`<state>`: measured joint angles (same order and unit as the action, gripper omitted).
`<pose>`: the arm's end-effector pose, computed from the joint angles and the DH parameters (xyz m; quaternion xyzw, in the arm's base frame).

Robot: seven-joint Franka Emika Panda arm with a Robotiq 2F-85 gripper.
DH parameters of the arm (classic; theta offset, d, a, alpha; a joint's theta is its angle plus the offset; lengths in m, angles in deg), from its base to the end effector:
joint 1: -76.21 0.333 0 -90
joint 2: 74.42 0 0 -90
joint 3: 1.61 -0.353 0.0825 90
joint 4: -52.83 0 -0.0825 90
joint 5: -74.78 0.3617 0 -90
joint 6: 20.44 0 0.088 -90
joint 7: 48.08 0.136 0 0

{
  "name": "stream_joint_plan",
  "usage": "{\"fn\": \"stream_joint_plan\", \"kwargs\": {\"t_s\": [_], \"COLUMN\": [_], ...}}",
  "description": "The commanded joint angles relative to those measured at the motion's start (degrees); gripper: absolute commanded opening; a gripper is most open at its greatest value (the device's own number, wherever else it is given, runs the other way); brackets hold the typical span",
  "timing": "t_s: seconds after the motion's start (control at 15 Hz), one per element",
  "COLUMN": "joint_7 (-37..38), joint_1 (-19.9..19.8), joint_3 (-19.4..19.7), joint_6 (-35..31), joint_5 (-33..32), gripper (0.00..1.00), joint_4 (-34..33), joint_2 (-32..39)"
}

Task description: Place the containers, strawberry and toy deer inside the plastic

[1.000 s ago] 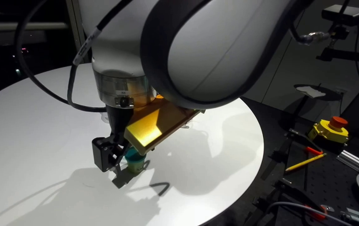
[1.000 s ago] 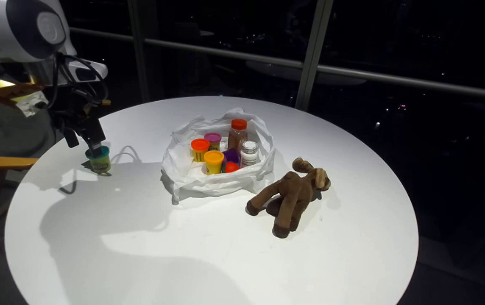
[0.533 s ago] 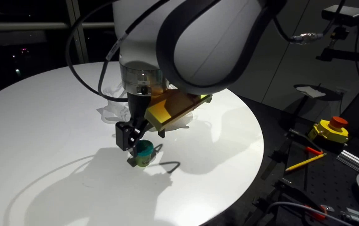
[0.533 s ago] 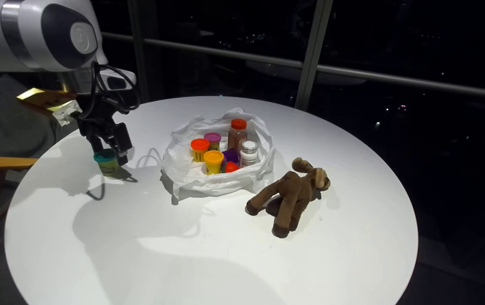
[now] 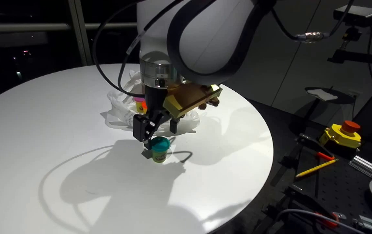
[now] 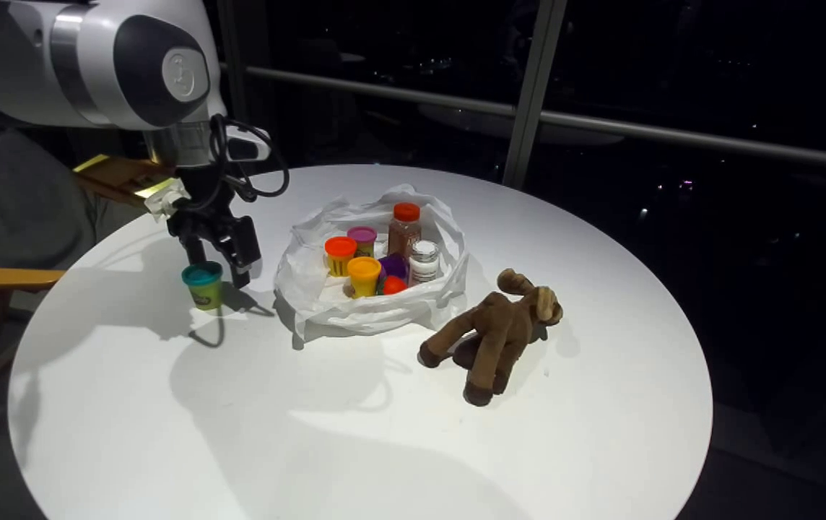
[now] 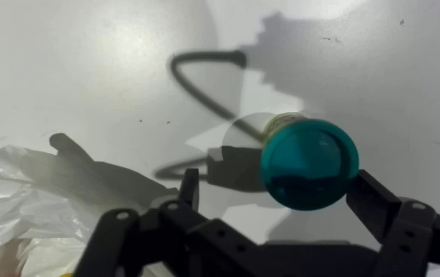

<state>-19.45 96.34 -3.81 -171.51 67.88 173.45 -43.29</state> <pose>0.5391 0.2228 0.1761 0.9998 -0.0048 0.0034 0.0193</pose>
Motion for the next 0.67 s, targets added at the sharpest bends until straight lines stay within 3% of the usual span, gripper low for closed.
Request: {"fn": "stream_joint_plan", "kwargs": {"t_s": [0.0,0.07,0.4,0.6], "joint_7": [-4.12,-4.76,-5.82,-3.70], "joint_1": [-1.68,-1.88,-1.80,-0.19], "joint_3": [-1.68,-1.96,-2.35,0.50], "joint_6": [-0.90,-0.77,-0.51,1.67], "joint_5": [3.52,4.28,5.95,3.31], "gripper": [0.74,0.70,0.30,0.28], "joint_4": [1.41,1.53,1.44,1.10], "joint_2": [-1.21,-1.28,-0.91,-2.65]}}
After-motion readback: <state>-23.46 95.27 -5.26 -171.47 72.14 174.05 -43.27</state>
